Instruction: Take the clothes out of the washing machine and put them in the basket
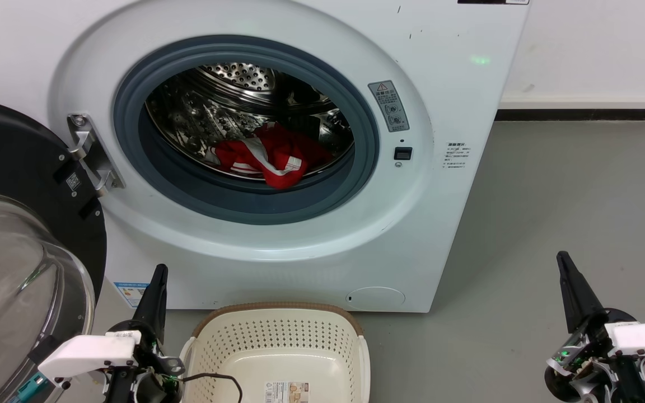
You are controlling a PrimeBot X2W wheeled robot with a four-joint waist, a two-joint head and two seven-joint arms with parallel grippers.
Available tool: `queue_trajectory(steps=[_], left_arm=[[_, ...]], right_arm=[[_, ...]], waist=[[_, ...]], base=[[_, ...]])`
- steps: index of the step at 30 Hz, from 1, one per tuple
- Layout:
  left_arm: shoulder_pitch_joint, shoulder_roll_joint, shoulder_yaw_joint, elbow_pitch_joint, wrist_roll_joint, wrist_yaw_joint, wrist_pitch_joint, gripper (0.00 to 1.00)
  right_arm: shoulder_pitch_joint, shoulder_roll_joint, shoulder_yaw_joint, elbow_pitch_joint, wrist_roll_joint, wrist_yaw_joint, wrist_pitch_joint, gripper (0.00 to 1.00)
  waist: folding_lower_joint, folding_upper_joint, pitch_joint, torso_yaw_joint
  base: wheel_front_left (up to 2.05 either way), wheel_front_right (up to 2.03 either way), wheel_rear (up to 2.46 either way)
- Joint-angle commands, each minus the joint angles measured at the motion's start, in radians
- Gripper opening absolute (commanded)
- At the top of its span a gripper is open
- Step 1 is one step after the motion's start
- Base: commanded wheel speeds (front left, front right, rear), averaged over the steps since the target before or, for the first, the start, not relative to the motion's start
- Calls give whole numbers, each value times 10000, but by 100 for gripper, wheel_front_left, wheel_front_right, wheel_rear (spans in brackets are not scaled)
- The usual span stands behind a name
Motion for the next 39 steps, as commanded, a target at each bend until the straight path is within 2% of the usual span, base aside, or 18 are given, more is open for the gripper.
queue_trajectory(steps=[1, 13, 14, 20, 27, 39], left_arm=[[-59, -13, 21, -13, -16, -21, 16, 0], [-59, -13, 21, -13, -16, -21, 16, 0], [-59, -13, 21, -13, -16, -21, 16, 100], [-33, -5, -281, 44, 131, 2, -217, 100], [-160, -1, -466, -31, 658, 1, -531, 100], [-275, -1, -673, -631, 3191, 1, -1070, 100]], right_arm=[[-132, 35, 8, 2, -52, 0, 5, 0], [-132, 35, 8, 2, -53, 0, 5, 0], [-132, 35, 8, 2, -53, 0, 6, 100], [138, 3, 109, -83, -83, 0, -225, 100], [237, 4, 208, -310, -651, 0, -527, 100], [375, 7, 298, -933, -3239, 0, -1068, 100]], waist=[[0, 0, 0, 0], [0, 0, 0, 0], [0, 0, 0, 0], [0, 0, 8, -16], [0, 0, 8, -63], [0, 0, 1, -152]], base=[[0, 0, 0], [0, 0, 0], [0, 0, 0], [0, 0, 0], [0, 0, 0], [0, 0, 0]])
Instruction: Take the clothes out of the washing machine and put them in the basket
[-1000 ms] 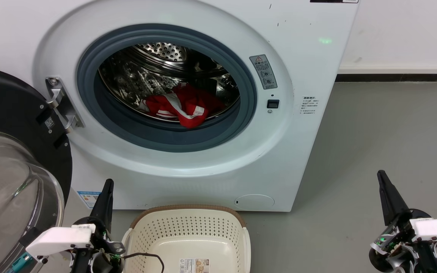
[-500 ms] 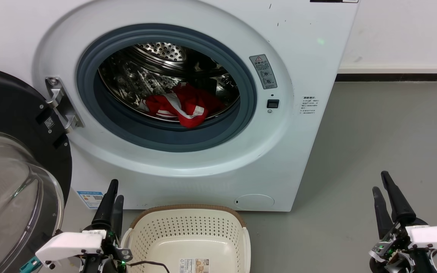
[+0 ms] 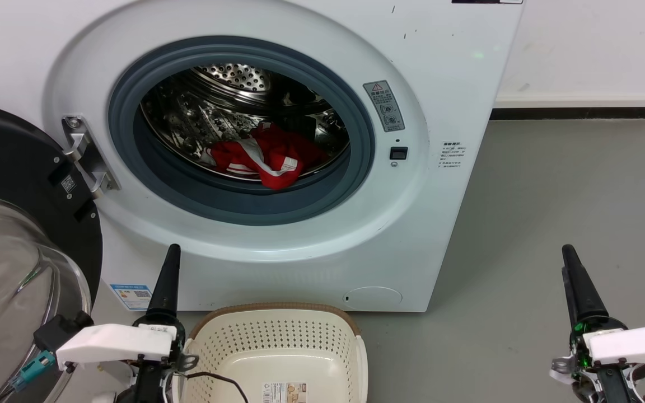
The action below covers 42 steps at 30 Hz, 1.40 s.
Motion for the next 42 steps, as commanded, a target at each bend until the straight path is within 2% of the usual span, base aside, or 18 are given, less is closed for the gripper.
queue_trajectory(steps=[1, 9, 15, 16, 28, 42], left_arm=[[-275, 26, -58, -255, 438, -3, -107, 100], [-302, 26, -249, -391, 2082, 40, -424, 100], [-337, 27, -442, -406, 3232, 132, -648, 100], [-350, 27, -565, -402, 3762, 182, -754, 100], [-368, 28, -913, -375, 5731, 322, -1147, 100], [-376, 29, -1153, -298, 7520, 479, -1549, 100]], right_arm=[[-80, -3, 28, -284, -519, 2, -123, 100], [-6, -1, 116, -507, -2657, 2, -442, 100], [66, 0, 262, -576, -3764, 2, -663, 100], [101, 1, 308, -615, -4357, 3, -771, 100], [274, 3, 343, -660, -6420, 3, -1169, 100], [447, 6, 320, -682, -8515, 2, -1477, 100]], waist=[[0, -1, 2, -2], [0, -1, 12, -8], [0, -1, 9, 4], [0, -1, 5, 16], [0, -1, -21, 75], [0, -1, -62, 113]], base=[[0, 0, 0], [0, 0, 0], [0, 0, 0], [0, 0, 0], [0, 0, 0], [0, 0, 0]])
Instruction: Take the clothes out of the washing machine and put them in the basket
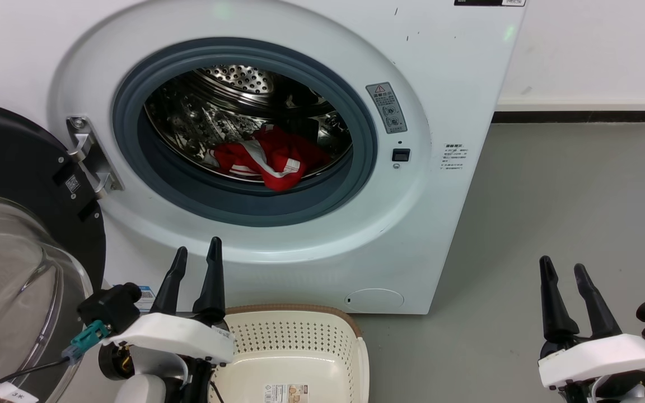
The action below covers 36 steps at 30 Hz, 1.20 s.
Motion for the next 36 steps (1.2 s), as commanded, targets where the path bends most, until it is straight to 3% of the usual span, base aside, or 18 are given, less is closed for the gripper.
queue_trajectory(steps=[1, 36], left_arm=[[-229, 23, -62, -77, 346, 51, -108, 100], [-345, 23, -323, 232, 3615, 438, -904, 100]], right_arm=[[20, 4, -14, -181, -426, 0, -107, 100], [257, 11, -52, -313, -4074, -1, -451, 100]], waist=[[0, 0, -2, 8], [0, 0, 38, -34]], base=[[0, 0, 0], [0, 0, 0]])
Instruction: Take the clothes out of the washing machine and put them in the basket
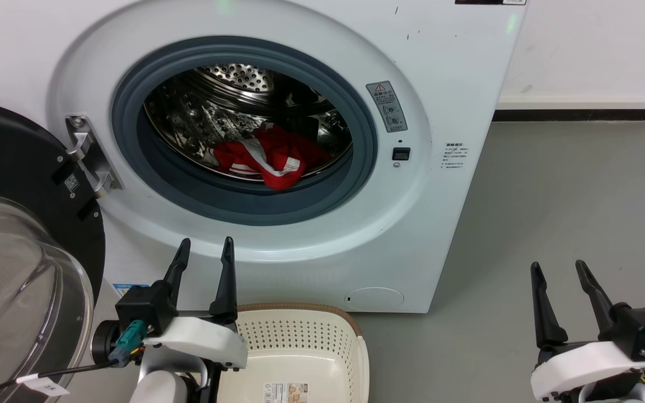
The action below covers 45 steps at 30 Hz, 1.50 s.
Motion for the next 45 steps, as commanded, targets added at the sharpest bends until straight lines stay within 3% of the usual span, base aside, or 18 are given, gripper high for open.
queue_trajectory(steps=[1, 24, 36, 45], left_arm=[[-200, 18, -21, -27, 205, 29, -103, 100], [-246, 16, -230, 255, 1675, 134, -520, 100], [-212, 16, -168, 364, 1370, 196, -507, 100], [-1912, 200, 189, 900, 1642, 269, -497, 100]], right_arm=[[90, 12, -8, -40, -217, -3, -70, 100], [152, 16, 70, 175, -1473, -3, -418, 100], [115, 17, 112, 230, -1243, -3, -411, 100], [-549, 18, 486, 34, -1143, -3, -387, 100]], waist=[[0, -1, 1, 2], [0, -1, -19, 34], [0, -1, 47, 56], [0, -1, 1257, -231]], base=[[0, 0, 0], [0, 0, 0], [0, 0, 0], [0, 0, 0]])
